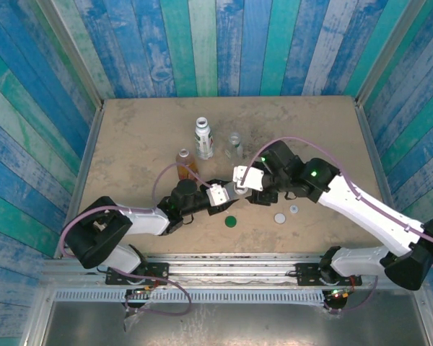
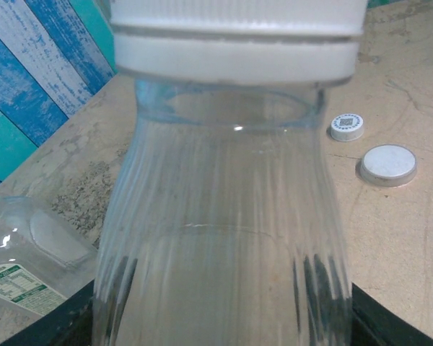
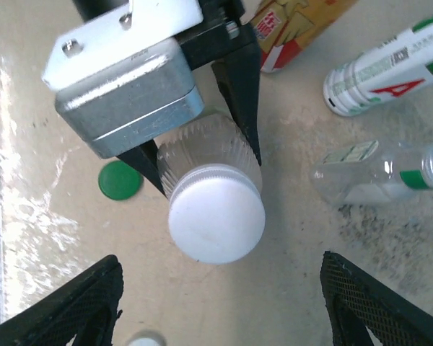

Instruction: Screw on the bottle caps

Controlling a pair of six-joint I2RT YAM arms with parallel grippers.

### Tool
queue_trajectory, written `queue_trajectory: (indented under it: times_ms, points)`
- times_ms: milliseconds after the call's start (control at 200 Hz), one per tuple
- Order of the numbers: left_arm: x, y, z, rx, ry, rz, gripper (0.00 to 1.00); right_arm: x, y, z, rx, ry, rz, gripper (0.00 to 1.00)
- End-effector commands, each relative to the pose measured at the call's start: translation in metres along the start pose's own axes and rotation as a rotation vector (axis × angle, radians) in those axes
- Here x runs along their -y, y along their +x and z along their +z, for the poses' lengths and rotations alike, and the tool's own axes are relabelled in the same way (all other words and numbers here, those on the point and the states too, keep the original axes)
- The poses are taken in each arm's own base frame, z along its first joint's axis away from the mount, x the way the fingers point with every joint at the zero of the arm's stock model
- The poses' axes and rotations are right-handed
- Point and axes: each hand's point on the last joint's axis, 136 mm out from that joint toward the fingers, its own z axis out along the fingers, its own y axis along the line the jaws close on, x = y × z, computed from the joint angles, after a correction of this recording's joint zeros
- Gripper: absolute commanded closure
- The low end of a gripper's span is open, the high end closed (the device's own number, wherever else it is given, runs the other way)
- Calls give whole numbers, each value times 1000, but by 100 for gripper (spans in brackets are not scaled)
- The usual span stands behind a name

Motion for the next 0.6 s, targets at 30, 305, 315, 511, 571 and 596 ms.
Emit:
queue_trajectory:
  times_ms: [30, 305, 315, 511, 571, 596]
  points:
    - [3, -15, -6, 49, 21, 27, 39, 2, 3, 8, -45, -16, -186, 32]
    - [4, -11, -4, 37, 27, 23, 39, -3, -4, 23, -24, -75, -171, 43]
    - [4, -11, -3, 37, 27, 23, 39, -3, -5, 23, -22, -76, -170, 44]
    - [4, -10, -2, 29, 29, 19, 41, -8, -8, 23, -6, -101, -161, 51]
    - [4, -11, -2, 30, 29, 19, 41, -10, -7, 23, -4, -107, -151, 53]
    - [4, -10, -2, 30, 29, 18, 41, -11, -7, 23, -4, -111, -149, 54]
